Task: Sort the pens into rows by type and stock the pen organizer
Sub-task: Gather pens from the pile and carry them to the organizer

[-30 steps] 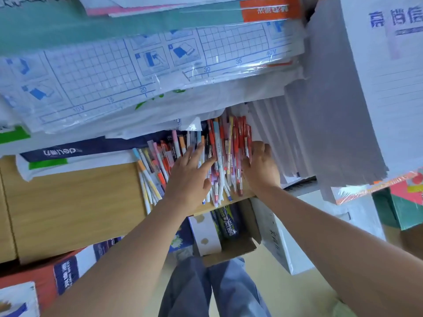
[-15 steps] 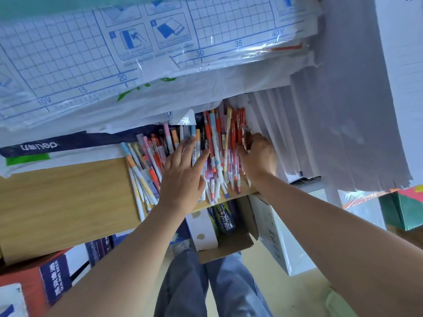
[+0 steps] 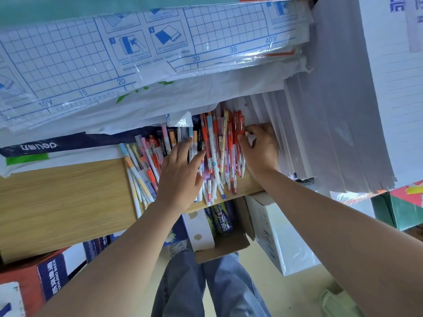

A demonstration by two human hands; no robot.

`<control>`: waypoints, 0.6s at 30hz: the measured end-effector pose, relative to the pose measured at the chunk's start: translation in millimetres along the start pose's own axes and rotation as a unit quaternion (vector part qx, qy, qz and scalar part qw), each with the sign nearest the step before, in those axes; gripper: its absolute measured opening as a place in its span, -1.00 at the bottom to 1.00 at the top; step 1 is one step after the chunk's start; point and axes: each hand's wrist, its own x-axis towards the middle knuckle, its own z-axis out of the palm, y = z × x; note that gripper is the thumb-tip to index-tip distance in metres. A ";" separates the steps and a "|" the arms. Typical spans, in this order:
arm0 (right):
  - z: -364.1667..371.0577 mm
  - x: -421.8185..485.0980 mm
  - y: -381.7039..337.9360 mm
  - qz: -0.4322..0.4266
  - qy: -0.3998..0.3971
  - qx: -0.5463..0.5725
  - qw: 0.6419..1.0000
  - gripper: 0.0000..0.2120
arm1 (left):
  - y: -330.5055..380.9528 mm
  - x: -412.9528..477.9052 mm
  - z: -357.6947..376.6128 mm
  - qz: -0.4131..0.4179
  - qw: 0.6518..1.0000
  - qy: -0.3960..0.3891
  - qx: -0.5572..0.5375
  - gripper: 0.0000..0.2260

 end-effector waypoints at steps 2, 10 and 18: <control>-1.5 2.2 -1.9 -0.022 0.017 0.018 0.999 -0.87 | 1.2 0.2 -2.2 -0.004 1.000 -0.006 -0.008 -0.52; -19.7 0.7 -22.8 -0.016 0.038 0.149 0.988 -0.88 | 16.2 4.8 -17.8 -0.003 0.993 0.024 -0.117 -0.66; -11.4 -20.2 -25.7 0.053 -0.167 0.223 0.959 -0.80 | 43.8 12.3 -22.0 -0.098 0.907 -0.085 -0.400 -0.81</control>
